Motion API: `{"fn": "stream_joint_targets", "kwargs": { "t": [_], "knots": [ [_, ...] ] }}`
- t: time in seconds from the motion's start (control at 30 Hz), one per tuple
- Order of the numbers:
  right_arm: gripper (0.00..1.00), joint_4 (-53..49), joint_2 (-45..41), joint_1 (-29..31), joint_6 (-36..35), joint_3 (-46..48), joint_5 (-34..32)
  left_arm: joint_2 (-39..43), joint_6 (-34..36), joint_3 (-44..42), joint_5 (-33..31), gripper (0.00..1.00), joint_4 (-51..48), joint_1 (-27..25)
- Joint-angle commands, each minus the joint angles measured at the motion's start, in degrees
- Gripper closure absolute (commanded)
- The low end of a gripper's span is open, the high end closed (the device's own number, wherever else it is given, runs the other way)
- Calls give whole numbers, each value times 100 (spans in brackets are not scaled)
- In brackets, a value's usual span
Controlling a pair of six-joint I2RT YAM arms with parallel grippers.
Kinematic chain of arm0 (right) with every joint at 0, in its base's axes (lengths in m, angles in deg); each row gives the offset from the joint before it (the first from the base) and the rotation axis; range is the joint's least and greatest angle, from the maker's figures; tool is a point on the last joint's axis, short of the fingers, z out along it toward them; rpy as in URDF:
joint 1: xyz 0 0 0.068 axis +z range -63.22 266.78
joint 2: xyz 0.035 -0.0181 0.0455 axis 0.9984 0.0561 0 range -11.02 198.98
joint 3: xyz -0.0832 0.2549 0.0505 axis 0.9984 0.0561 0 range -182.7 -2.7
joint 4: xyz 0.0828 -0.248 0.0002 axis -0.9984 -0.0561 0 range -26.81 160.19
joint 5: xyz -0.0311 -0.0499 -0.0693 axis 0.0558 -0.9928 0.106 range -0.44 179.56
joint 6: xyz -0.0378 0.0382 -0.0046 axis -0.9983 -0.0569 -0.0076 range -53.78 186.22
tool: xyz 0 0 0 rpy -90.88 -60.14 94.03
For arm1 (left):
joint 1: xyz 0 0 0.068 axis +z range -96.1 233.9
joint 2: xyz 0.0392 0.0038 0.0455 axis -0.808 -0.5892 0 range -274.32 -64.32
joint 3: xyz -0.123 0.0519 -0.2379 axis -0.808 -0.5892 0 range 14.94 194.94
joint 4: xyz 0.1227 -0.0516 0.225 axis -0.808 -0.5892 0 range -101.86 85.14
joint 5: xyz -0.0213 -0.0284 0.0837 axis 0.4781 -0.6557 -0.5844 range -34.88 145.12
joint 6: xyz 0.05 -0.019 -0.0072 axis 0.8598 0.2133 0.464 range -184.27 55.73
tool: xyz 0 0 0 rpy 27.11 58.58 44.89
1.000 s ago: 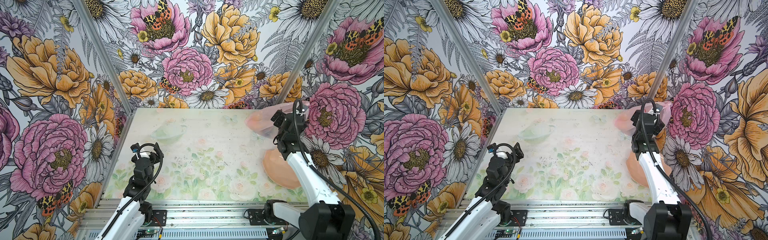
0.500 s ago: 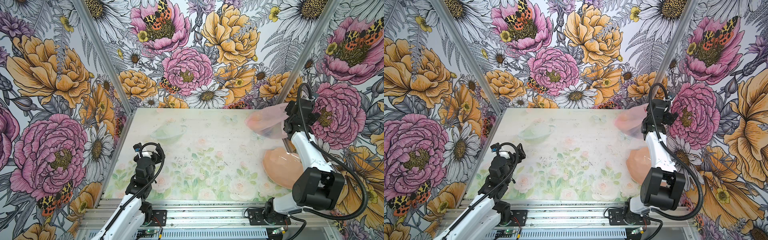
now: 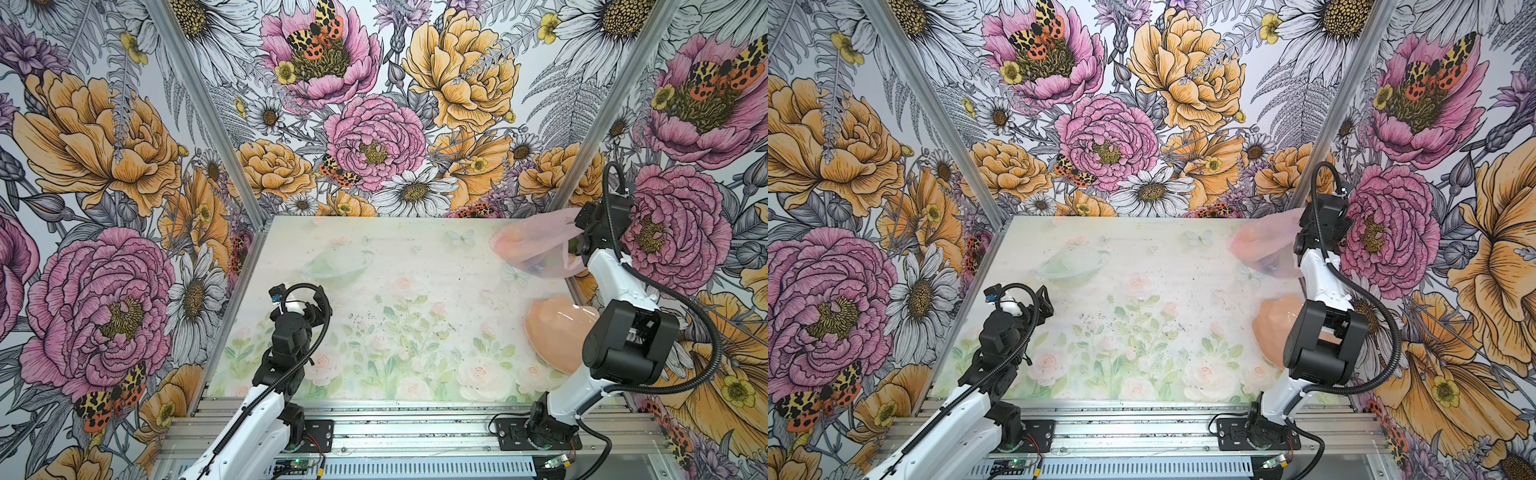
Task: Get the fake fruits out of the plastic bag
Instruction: 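Grasp the pink bag's handles with the right gripper and lift it, then carry the pink bag to table centre with right gripper while left gripper approaches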
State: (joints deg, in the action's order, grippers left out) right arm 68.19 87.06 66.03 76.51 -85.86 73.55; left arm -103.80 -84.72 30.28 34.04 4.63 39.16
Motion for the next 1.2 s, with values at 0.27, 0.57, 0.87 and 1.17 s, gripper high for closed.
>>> {"fn": "stream_joint_targets", "kwargs": {
  "t": [0.27, 0.57, 0.87, 1.17],
  "knots": [
    [89, -210, -331, 658, 61, -105, 608, 18, 29, -57, 136, 1, 125, 59],
    [98, -359, -661, 2008, -46, -313, 362, 142, -72, -61, -52, 1, -87, 59],
    [98, -501, -701, 4041, -435, -412, -259, 272, -134, -85, -84, 1, -157, 88],
    [97, -719, -986, 5919, -696, -102, -807, 387, -225, -92, -116, 1, -270, 120]
  ]
}}
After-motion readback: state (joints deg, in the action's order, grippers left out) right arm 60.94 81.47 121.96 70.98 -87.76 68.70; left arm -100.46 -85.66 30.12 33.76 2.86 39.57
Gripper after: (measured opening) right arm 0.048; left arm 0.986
